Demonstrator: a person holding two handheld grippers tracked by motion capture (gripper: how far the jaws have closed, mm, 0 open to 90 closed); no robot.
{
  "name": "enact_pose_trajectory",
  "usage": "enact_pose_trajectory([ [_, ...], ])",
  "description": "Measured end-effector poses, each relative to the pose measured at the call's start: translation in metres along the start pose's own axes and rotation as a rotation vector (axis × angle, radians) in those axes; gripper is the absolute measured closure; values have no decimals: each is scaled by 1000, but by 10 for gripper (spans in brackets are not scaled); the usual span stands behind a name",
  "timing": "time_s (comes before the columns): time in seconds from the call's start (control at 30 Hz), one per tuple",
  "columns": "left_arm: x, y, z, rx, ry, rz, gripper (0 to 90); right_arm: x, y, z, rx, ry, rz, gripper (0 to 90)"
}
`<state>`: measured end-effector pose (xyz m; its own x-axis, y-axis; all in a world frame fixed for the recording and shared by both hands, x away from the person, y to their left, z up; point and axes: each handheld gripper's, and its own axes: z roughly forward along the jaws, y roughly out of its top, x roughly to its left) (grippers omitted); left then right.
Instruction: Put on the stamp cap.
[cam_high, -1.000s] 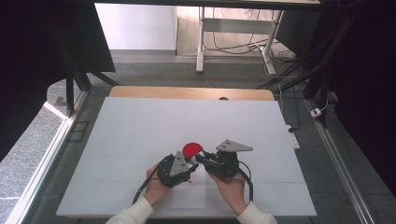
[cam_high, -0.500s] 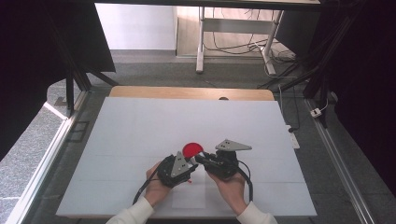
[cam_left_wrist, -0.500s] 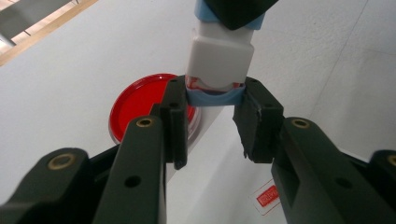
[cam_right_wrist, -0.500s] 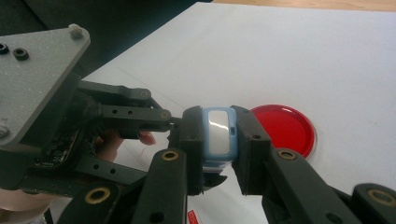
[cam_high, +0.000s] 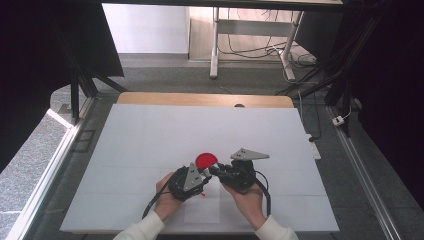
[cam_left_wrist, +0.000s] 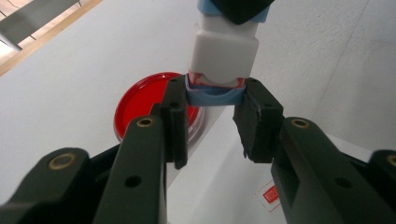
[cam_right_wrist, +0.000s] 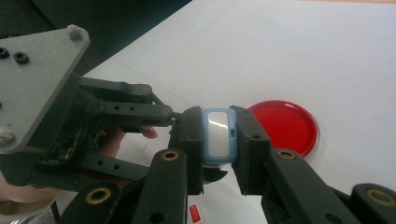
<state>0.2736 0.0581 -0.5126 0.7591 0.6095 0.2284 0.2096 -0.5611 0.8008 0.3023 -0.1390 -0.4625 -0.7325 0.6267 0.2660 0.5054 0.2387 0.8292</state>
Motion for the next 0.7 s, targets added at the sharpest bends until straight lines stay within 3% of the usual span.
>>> enact_pose_trajectory([
  [0.17, -2, 0, 0, -5, 5, 13, 655, -1, 3, -1, 22, 3, 2, 755],
  [0.3, -6, 2, 0, 8, 38, 43, 655, -2, 2, 1, 33, 2, 6, 755],
  [0.7, -8, 2, -1, 1, 30, 61, 659, -4, 2, 2, 56, 25, 19, 756],
])
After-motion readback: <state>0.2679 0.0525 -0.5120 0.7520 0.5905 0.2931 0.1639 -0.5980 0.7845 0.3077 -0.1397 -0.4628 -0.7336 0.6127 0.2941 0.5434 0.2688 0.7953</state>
